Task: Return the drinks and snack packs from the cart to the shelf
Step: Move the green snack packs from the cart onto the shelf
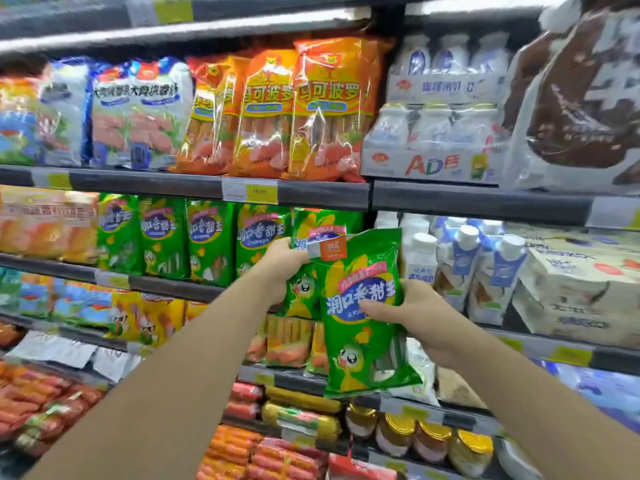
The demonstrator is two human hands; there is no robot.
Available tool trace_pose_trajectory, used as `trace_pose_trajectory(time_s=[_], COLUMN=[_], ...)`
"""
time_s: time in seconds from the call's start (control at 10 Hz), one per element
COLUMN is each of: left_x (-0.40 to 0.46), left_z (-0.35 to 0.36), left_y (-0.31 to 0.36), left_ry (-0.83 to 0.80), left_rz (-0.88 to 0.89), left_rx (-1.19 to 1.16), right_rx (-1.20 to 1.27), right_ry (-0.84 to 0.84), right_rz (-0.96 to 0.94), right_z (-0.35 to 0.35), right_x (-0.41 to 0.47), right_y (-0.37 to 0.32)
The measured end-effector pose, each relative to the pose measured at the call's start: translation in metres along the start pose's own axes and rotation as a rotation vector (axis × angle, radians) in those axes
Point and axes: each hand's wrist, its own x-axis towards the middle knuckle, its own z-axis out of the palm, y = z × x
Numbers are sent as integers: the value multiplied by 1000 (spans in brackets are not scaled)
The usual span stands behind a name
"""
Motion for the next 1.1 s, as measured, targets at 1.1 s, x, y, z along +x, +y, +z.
trace_pose_trajectory(time_s=[1.1], left_x=[81], left_z=[32], left_y=[-55], left_ry=[328], left_rz=[960], left_rx=[1345], right_rx=[35], right_ry=[159], right_rz=[35], right_z=[9], right_x=[15], right_y=[2])
